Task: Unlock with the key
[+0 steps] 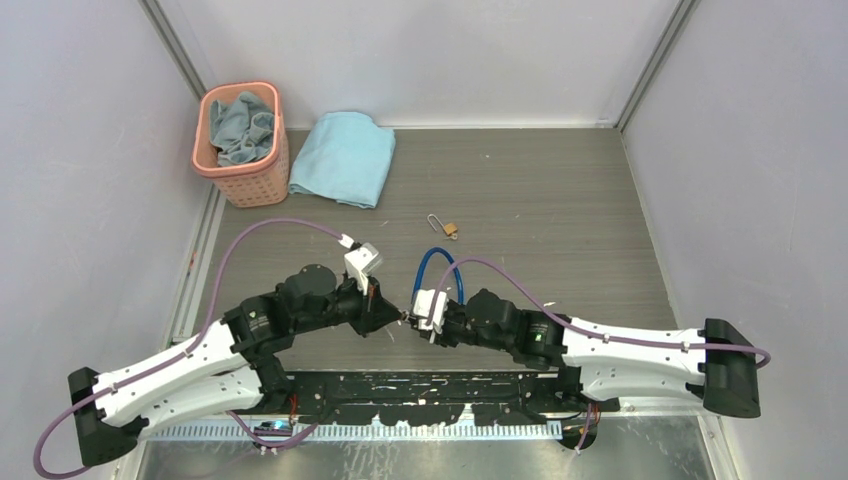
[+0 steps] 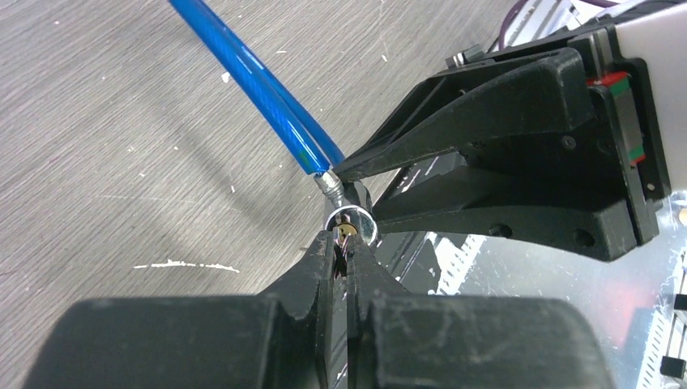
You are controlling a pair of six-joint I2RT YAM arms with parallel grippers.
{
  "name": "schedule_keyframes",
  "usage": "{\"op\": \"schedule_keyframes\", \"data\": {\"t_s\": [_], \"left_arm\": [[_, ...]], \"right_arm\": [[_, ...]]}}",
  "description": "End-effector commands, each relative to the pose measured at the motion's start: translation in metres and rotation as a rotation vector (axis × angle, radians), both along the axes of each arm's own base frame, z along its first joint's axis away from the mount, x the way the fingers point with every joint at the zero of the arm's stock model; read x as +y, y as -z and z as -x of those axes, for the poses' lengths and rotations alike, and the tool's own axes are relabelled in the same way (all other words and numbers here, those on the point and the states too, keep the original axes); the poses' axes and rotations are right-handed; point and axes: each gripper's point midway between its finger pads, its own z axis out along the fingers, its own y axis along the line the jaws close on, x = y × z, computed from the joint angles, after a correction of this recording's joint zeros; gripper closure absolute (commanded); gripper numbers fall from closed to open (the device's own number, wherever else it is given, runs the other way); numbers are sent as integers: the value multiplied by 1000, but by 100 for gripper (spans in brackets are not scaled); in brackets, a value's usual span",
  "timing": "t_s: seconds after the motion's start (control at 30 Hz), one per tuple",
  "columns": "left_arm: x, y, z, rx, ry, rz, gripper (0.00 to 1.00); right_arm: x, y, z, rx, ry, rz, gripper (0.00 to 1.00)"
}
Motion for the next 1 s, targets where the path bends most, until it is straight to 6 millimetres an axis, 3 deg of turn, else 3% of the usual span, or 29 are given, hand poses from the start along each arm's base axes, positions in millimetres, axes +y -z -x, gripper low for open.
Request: {"op": "schedule_keyframes", "data": {"t_s": [0.0,0.13,0.37,0.67,0.83,0.97], "left_arm": [[-5,-12,1,-97,59,54,100],[-1,-12,-7,-158,49,21,100],[-6,-23,-3,-284,200,-62,100],[-6,-62,43,-532,544,46,100],[2,-63,65,-691,742,43,100],[9,-59,73,-690,837,-15,100]], "right_arm": [[14,-66,12,-51,-80,-229,99],[8,-68,12,-41,-74,-212,99],[9,-70,14,18,-86,-165,99],[13,-89,24,93,-210,-315,99],[15,-95,32,124,-297,-349,99],[17,-95,40,137,-357,-344,99]]}}
